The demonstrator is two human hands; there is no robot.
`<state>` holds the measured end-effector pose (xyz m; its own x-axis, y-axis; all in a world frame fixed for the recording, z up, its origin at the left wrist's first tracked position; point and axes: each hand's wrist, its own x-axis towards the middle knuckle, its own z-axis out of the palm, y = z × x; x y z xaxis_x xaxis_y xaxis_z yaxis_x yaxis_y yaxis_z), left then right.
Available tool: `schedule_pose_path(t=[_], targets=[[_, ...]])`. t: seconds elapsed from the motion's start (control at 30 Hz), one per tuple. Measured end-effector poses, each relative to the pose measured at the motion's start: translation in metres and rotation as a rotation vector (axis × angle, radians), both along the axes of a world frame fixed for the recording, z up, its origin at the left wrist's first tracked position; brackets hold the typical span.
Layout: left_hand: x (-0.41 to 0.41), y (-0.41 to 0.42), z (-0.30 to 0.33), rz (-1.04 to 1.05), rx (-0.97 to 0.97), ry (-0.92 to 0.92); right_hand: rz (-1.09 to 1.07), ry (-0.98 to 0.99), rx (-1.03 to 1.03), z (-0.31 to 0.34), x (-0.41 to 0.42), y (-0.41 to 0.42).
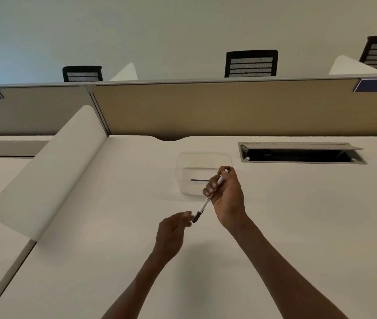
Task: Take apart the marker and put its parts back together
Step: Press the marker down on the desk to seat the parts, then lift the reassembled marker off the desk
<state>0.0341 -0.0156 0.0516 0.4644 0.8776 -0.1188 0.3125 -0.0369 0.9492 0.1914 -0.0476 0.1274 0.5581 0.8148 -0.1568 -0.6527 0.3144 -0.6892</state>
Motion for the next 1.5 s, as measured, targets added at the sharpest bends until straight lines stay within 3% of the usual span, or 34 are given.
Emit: schedule_pose_path(t=[0.1,0.23,0.43,0.63,0.83,1.03,1.17,1.37,1.5], targets=[[0.003,-0.008,0.025,-0.071,-0.174,-0.082,-0.011,0.019,0.016,-0.002,0.001,-0.001],[0.003,-0.007,0.034,-0.017,-0.281,-0.214,-0.032,-0.028,-0.002,-0.003,0.006,-0.008],[-0.003,0.009,0.036,0.141,-0.286,-0.323,-0.039,-0.45,-0.246,-0.013,0.02,-0.022],[-0.01,0.024,0.033,0.245,-0.274,-0.396,0.123,-0.473,-0.317,-0.026,0.028,-0.048],[-0.007,0.034,0.025,0.232,-0.379,-0.541,0.333,-0.877,-0.521,-0.041,0.022,-0.062],[0.005,0.036,0.017,0.164,-0.4,-0.557,0.357,-1.32,-0.676,-0.056,-0.007,-0.059],[0.011,0.036,0.003,0.148,-0.328,-0.404,0.299,-1.358,-0.766,-0.068,-0.026,-0.061],[0.013,0.028,-0.019,0.039,0.207,0.227,0.271,-1.22,-0.948,-0.091,-0.036,-0.054],[0.001,0.023,-0.041,-0.134,0.331,0.324,0.254,-1.209,-0.999,-0.104,-0.037,-0.045]])
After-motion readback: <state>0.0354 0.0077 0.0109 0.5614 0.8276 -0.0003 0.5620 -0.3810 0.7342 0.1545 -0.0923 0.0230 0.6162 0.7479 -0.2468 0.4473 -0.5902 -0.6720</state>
